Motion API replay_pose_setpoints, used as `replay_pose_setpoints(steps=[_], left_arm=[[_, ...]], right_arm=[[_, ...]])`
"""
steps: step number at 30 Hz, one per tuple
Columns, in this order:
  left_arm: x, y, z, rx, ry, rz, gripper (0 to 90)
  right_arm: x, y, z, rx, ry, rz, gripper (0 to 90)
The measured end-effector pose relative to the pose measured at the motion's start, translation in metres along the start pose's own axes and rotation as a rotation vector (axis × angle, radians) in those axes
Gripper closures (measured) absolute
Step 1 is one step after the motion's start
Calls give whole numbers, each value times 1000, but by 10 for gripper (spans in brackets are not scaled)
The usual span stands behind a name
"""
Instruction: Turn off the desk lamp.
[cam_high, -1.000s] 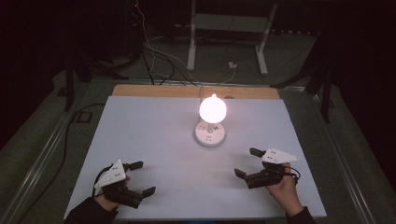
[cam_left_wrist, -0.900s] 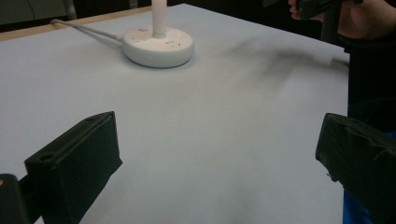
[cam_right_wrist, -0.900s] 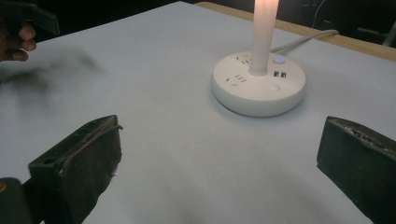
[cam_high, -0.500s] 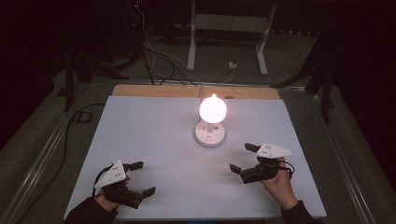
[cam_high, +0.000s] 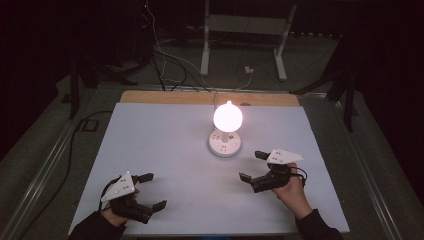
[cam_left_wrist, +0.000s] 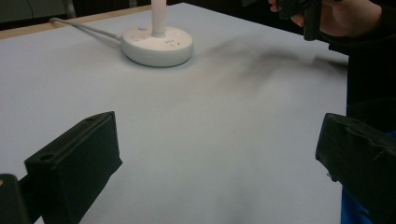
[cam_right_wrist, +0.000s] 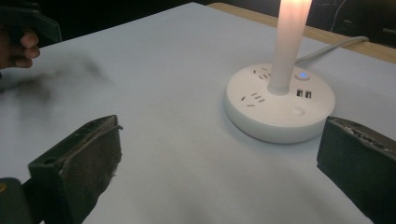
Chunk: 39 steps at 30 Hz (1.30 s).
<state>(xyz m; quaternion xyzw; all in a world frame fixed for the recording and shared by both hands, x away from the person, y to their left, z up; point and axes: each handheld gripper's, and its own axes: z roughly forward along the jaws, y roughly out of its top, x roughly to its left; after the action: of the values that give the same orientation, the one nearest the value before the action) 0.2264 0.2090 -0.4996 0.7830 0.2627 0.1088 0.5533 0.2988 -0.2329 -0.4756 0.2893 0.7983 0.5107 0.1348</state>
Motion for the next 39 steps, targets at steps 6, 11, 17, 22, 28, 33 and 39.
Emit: replay_pose_setpoints(steps=[6,11,17,22,28,33,39], left_arm=[[1,0,-1,-3,0,-4,4],[1,0,-1,-3,-2,-3,4],[1,0,-1,-4,-2,-5,4],[1,0,-1,-1,-1,-4,4],[1,0,-1,-3,-1,-2,4],[0,0,-1,-1,-2,-3,4],[1,0,0,0,-3,-3,4]], right_arm=[[-1,2,10,5,18,0,0],[-4,2,20,20,-8,26,0],[-5,2,32,43,-19,47,1],[-7,4,40,58,-35,49,47],[-10,5,49,64,-47,52,99],[-12,7,52,85,-70,70,215],[-14,11,55,88,-105,66,389]])
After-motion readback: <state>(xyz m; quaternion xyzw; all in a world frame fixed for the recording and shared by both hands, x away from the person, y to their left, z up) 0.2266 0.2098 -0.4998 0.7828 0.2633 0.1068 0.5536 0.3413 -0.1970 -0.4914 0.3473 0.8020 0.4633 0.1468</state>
